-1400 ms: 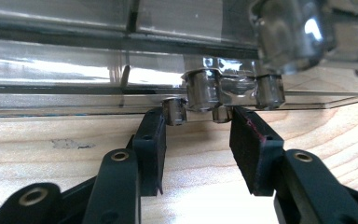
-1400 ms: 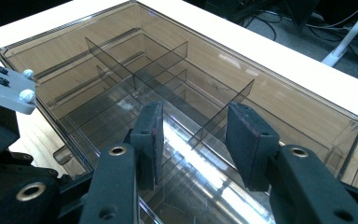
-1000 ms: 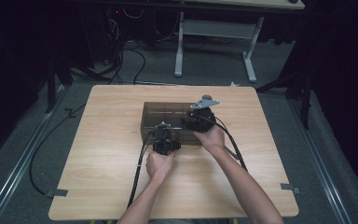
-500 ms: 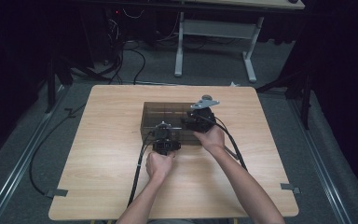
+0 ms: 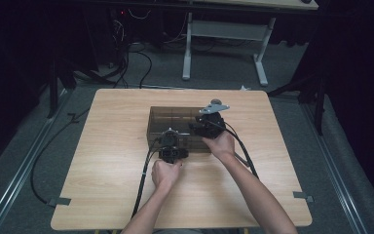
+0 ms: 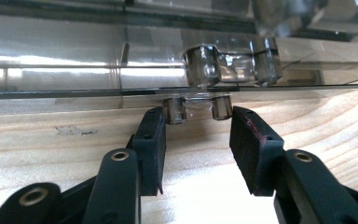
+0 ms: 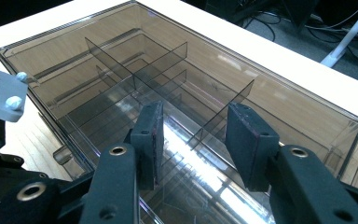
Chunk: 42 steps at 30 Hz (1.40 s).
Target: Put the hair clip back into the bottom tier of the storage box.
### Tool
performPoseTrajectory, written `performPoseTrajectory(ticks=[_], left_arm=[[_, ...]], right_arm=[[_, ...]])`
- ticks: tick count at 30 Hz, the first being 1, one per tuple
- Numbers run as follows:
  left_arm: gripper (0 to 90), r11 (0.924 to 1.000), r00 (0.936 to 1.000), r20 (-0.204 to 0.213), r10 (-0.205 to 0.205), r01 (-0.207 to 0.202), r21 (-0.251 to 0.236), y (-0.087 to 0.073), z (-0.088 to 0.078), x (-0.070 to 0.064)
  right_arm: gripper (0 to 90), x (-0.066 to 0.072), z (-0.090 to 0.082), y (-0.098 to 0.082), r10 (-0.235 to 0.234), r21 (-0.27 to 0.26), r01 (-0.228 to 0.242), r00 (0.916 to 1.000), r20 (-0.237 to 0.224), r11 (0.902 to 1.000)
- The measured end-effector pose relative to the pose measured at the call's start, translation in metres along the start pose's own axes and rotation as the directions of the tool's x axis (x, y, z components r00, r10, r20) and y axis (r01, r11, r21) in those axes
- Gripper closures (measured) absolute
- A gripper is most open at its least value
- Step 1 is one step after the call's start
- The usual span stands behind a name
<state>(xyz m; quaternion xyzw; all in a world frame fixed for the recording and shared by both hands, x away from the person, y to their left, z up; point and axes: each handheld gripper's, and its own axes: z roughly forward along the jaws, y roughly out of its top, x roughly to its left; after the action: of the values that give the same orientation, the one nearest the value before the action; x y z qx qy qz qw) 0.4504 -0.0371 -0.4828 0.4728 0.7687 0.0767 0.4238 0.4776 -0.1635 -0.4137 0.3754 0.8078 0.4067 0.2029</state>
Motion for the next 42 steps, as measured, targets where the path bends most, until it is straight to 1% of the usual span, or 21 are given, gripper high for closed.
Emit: performPoseTrajectory(ticks=[5, 18, 24, 27, 29, 35, 38, 42], left_arm=[[56.8, 0.9999, 1.0000, 0.002, 0.005, -0.006, 0.012, -0.002, -0.003, 0.001], [56.9, 0.9998, 0.9999, 0.011, 0.013, -0.013, 0.017, -0.005, -0.008, 0.003], [56.8, 0.9995, 0.9996, 0.015, 0.023, -0.023, 0.021, -0.006, -0.010, 0.004], [56.8, 0.9995, 0.9997, 0.010, 0.023, -0.024, 0.022, -0.006, -0.011, 0.004], [56.6, 0.9996, 0.9996, 0.004, 0.026, -0.026, 0.012, -0.007, -0.011, 0.004], [56.2, 0.9995, 0.9995, 0.003, 0.030, -0.030, 0.012, -0.008, -0.011, 0.003], [53.8, 0.9990, 0.9990, 0.001, 0.044, -0.044, 0.012, -0.009, -0.011, 0.005], [52.9, 0.9987, 0.9988, -0.001, 0.050, -0.050, 0.011, -0.009, -0.011, 0.005]], right_arm=[[57.6, 0.000, 0.000, 0.000, 0.003, 0.001, -0.003, 1.0000, 0.000, 1.0000], [57.6, 0.000, 0.000, 0.000, 0.002, -0.002, -0.002, 1.0000, -0.002, 1.0000], [57.6, 0.000, 0.000, 0.000, 0.002, -0.003, -0.002, 1.0000, -0.002, 1.0000], [57.6, 0.000, 0.000, 0.000, 0.000, -0.004, 0.000, 1.0000, -0.001, 1.0000], [57.6, 0.000, 0.000, 0.000, 0.001, -0.003, -0.001, 1.0000, -0.001, 1.0000], [57.6, 0.000, 0.000, 0.000, 0.001, -0.003, -0.001, 1.0000, -0.001, 1.0000], [57.5, -0.001, 0.000, 0.000, -0.003, -0.005, 0.003, 1.0000, -0.002, 1.0000], [57.6, -0.001, 0.000, 0.000, -0.001, -0.005, 0.001, 1.0000, -0.003, 1.0000]])
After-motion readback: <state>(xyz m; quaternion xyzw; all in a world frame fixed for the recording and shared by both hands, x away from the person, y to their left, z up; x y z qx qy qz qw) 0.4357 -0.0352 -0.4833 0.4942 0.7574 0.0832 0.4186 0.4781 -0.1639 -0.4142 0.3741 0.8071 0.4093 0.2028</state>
